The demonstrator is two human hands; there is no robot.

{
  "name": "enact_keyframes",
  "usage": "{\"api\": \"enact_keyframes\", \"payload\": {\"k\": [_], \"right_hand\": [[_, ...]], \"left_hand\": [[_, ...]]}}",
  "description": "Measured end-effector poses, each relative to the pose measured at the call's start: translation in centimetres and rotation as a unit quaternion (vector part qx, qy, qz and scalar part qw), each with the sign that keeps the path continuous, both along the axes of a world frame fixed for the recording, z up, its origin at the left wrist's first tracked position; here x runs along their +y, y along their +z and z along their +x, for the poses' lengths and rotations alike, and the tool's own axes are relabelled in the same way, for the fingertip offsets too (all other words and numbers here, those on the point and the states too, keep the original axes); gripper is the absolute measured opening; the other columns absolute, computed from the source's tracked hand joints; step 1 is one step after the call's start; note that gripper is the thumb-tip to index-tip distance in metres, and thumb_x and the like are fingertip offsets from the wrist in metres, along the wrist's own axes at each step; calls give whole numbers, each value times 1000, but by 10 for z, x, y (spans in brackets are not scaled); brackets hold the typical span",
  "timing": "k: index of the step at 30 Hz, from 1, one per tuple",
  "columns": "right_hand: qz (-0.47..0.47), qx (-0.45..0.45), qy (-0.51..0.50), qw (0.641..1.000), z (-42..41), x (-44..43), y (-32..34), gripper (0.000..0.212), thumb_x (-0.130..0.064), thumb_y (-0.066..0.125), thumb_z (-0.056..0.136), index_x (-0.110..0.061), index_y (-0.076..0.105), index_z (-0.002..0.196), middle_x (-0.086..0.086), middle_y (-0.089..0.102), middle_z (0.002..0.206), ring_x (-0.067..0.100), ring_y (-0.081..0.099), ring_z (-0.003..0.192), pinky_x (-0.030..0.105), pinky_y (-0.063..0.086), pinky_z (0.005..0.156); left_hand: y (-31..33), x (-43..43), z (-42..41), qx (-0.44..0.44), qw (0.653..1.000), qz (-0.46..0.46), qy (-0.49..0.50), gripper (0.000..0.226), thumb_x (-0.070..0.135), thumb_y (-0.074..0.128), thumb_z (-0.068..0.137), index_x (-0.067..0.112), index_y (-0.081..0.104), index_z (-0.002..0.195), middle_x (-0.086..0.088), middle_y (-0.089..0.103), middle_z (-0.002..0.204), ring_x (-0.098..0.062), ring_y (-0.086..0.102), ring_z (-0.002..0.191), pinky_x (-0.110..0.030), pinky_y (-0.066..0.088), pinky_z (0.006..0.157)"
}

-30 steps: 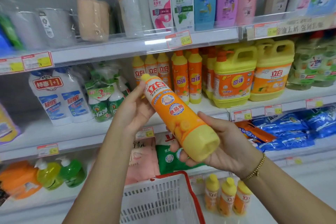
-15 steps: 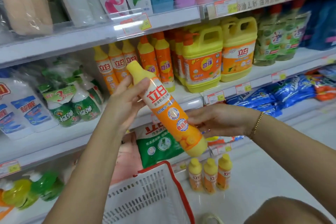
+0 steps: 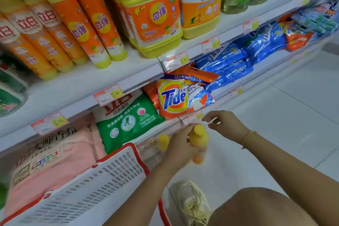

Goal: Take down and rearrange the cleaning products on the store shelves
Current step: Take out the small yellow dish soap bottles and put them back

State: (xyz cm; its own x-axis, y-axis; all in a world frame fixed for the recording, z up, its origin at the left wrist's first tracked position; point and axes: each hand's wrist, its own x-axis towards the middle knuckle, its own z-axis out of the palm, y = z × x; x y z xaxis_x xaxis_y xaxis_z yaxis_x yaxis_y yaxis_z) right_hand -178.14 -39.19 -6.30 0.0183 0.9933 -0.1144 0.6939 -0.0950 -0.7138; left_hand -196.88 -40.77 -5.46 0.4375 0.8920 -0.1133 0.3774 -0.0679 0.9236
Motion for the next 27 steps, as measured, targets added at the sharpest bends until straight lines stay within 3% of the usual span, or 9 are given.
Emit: {"api": "enact_keyframes", "payload": {"k": [3, 6, 9, 14, 19, 23, 25, 27], "right_hand": [[6, -64, 60, 996, -3, 10, -24, 32, -4, 56, 89, -21, 66, 114, 1, 63, 118, 18, 60, 100, 22, 41, 88], [10, -103, 111, 988, -2, 16, -38, 33, -5, 52, 92, -20, 64, 119, 2, 59, 126, 20, 56, 111, 22, 38, 93], [16, -116, 131, 984, 0, 17, -42, 35, -6, 50, 93, -20, 62, 121, 1, 58, 128, 19, 55, 112, 22, 38, 94], [26, -114, 132, 984, 0, 14, -39, 36, -6, 48, 93, -20, 59, 125, 0, 56, 132, 17, 54, 115, 20, 38, 95], [-6, -132, 131, 983, -5, 10, -33, 40, -9, 48, 94, -21, 52, 132, 1, 51, 136, 17, 52, 118, 21, 38, 97], [-37, -161, 138, 977, -11, 8, -23, 40, -15, 51, 95, -23, 50, 134, 2, 49, 138, 18, 48, 122, 25, 35, 102], [-34, -171, 138, 975, -14, 10, -15, 38, -17, 52, 94, -23, 52, 132, 2, 50, 137, 18, 48, 122, 25, 34, 103], [-20, -176, 134, 975, -19, 14, -3, 36, -18, 54, 93, -21, 55, 129, 1, 53, 134, 19, 50, 120, 25, 35, 102]], "left_hand": [[-43, -5, 7, 29, 999, -33, 0, 46, 2, 77, 73, 36, 60, 100, 11, 67, 100, -8, 62, 94, -17, 52, 76], [-72, -8, 11, 52, 998, -47, 6, 45, 8, 78, 72, 32, 61, 106, 3, 67, 107, -17, 62, 103, -35, 53, 88], [-86, -9, 13, 62, 996, -68, 17, 46, 10, 75, 68, 36, 60, 103, 6, 65, 105, -20, 62, 104, -42, 53, 90], [-97, -11, 13, 83, 995, -60, 18, 42, 5, 71, 72, 33, 60, 102, 5, 66, 105, -17, 62, 101, -36, 53, 88], [-88, -9, 11, 77, 992, -97, 18, 39, -2, 60, 86, 34, 60, 100, -2, 64, 110, -4, 61, 90, -11, 48, 70], [-75, -7, 3, 105, 992, -66, 14, 41, 2, 67, 85, 16, 60, 123, 4, 58, 108, 10, 51, 77, 2, 39, 62], [-70, -6, 0, 107, 993, -55, 22, 41, 5, 67, 86, 14, 59, 126, 0, 61, 112, 6, 53, 79, 2, 38, 60], [-58, -5, -6, 109, 993, -47, 24, 38, 8, 68, 86, 15, 62, 123, 1, 64, 112, -5, 58, 93, -3, 44, 74]]}}
